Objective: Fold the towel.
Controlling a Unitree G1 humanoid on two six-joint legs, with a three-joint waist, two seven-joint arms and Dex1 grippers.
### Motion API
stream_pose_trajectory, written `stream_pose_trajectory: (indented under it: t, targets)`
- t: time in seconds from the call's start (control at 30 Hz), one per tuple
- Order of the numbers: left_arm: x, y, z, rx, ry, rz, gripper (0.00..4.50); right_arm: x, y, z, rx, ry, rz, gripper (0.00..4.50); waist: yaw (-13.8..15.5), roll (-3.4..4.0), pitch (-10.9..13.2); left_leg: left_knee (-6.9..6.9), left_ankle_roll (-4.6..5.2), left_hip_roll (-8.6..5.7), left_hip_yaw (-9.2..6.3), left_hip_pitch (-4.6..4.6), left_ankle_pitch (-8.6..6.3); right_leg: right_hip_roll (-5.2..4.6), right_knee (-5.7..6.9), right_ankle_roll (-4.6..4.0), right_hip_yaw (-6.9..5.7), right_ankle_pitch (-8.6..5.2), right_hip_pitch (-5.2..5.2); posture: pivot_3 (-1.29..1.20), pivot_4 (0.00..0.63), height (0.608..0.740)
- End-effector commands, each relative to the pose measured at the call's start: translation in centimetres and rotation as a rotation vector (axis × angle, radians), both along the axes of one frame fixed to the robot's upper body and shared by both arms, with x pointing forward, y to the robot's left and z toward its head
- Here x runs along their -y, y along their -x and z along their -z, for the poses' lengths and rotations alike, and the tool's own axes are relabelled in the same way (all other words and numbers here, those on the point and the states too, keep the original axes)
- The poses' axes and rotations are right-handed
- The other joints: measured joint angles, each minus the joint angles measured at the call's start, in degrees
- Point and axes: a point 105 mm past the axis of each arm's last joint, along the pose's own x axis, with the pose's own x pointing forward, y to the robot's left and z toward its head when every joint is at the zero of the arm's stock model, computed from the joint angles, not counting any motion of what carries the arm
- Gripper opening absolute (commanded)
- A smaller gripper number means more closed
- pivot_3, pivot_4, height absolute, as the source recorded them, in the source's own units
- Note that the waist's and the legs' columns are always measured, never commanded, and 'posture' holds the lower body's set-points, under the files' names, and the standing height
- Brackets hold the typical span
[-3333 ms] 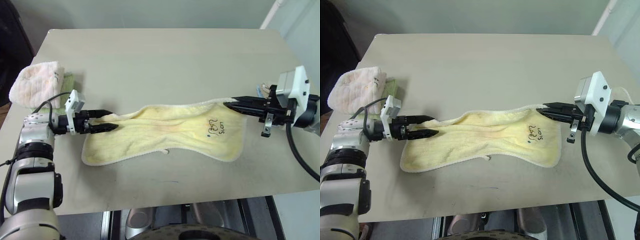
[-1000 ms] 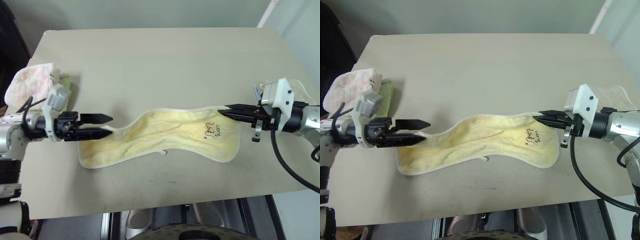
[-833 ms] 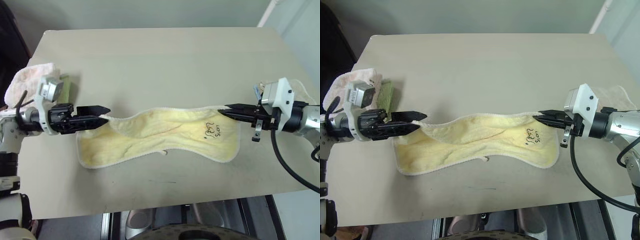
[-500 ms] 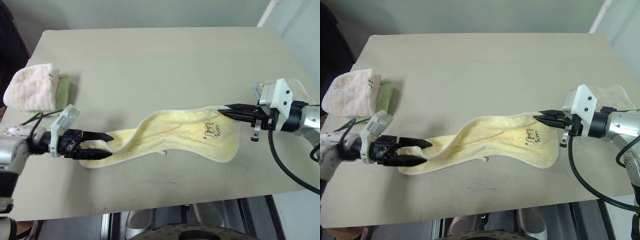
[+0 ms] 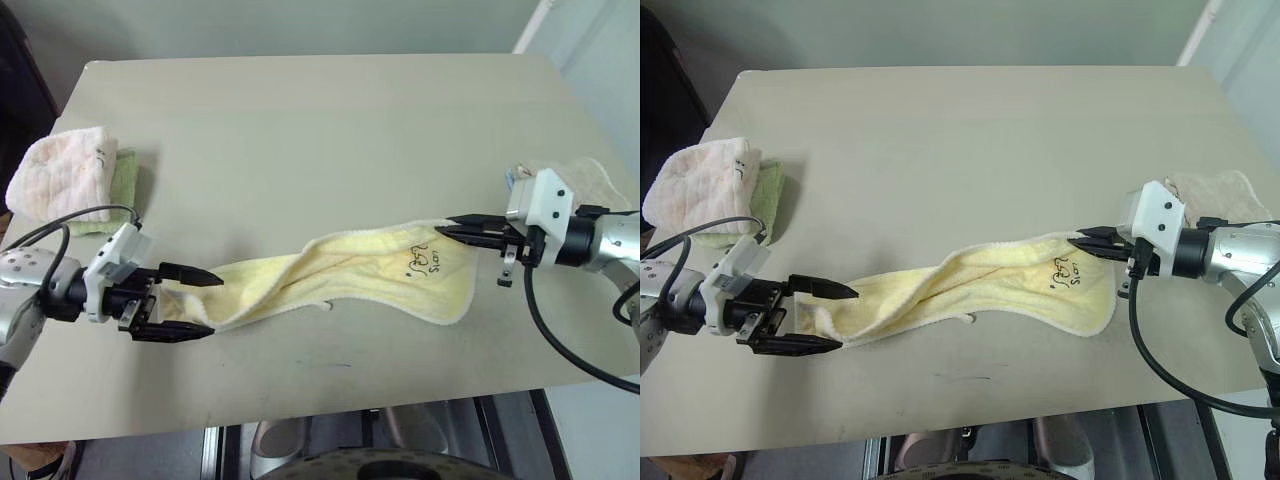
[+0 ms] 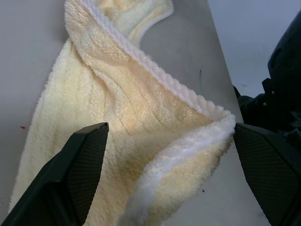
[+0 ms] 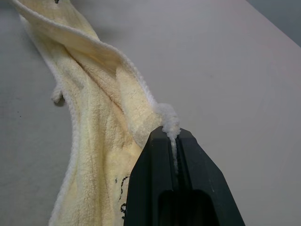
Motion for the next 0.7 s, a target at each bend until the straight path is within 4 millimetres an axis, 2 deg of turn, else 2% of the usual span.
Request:
stream_pose_trajectory:
  t: [0.03, 0.07, 0.17, 0.43, 0.53, 0.7]
  targets:
    - [0.0, 0.5, -0.5, 0.001, 0.023, 0.054, 4.48, -0.3, 0.1, -0.7, 0.039, 0.008, -0.021, 0.0, 0.0, 0.0, 0.0, -0.01, 0.0, 0.0, 0.0, 0.0, 0.0, 0.0, 0.0, -0.01, 0.0, 0.0, 0.0, 0.0, 0.15, 0.74]
    - [0.1, 0.4, -0.6, 0.007, 0.037, 0.051, 4.48, -0.2, 0.1, -0.7, 0.04, 0.01, -0.018, 0.0, 0.0, 0.0, 0.0, -0.03, 0.0, 0.0, 0.0, 0.0, 0.0, 0.0, 0.0, -0.01, 0.0, -0.01, -0.01, 0.0, 0.15, 0.74]
    - [0.2, 0.3, -0.9, 0.022, 0.052, 0.056, 3.58, -0.1, 0.0, -0.6, 0.042, 0.02, -0.011, 0.0, 0.0, 0.0, 0.0, -0.04, 0.0, 0.01, 0.0, 0.0, -0.01, 0.0, 0.02, -0.02, 0.0, -0.01, -0.02, 0.0, 0.15, 0.74]
    - [-0.2, 0.7, -1.3, -0.037, 0.053, 0.043, 3.58, 0.2, -0.2, -0.6, 0.045, 0.031, -0.003, 0.0, 0.0, 0.0, 0.0, -0.07, -0.03, 0.02, 0.0, -0.01, -0.02, 0.01, 0.01, -0.05, 0.0, -0.03, -0.05, 0.0, 0.15, 0.74]
    - [-0.4, 0.6, -1.4, -0.043, 0.046, 0.036, 2.97, 0.3, -0.2, -0.5, 0.046, 0.034, 0.001, 0.0, 0.0, 0.01, 0.0, -0.09, -0.03, 0.02, 0.0, -0.01, -0.02, 0.01, 0.01, -0.06, 0.0, -0.03, -0.05, 0.0, 0.15, 0.74]
    - [-0.6, 0.8, -1.5, -0.073, 0.039, 0.029, 1.21, 0.4, -0.3, -0.4, 0.046, 0.038, 0.007, 0.0, 0.0, 0.0, 0.0, -0.12, -0.05, 0.03, 0.0, -0.02, -0.03, 0.02, 0.01, -0.07, 0.0, -0.04, -0.08, 0.0, 0.15, 0.74]
